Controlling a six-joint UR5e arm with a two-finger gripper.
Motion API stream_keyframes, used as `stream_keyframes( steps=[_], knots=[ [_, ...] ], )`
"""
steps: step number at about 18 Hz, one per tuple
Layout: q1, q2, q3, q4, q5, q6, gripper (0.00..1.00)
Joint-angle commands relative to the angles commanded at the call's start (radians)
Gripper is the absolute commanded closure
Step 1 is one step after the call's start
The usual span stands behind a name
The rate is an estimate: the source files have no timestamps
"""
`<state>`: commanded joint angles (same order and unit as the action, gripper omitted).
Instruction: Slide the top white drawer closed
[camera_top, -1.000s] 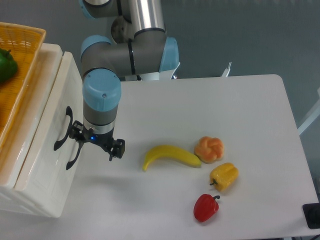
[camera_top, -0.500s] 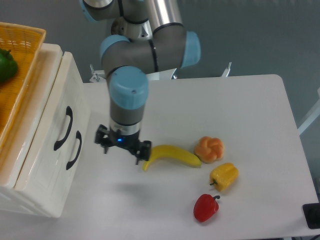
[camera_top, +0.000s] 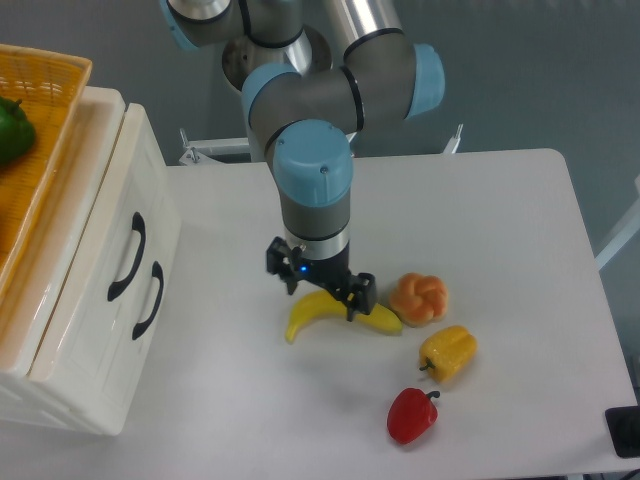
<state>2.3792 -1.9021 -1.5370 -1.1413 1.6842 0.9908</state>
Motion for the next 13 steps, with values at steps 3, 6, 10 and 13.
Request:
stream_keyframes(
  steps=[3,6,10,13],
  knots=[
    [0.037,0.002,0.008,0.009,0.003,0.037,0.00],
    [0.084,0.006,0.005,0.011,0.002,0.124,0.00],
    [0.153,0.043,0.000,0.006,-0.005,0.258,0.00],
    [0.184,0.044,0.000,0.006,-0.006,0.319,0.00]
  ],
)
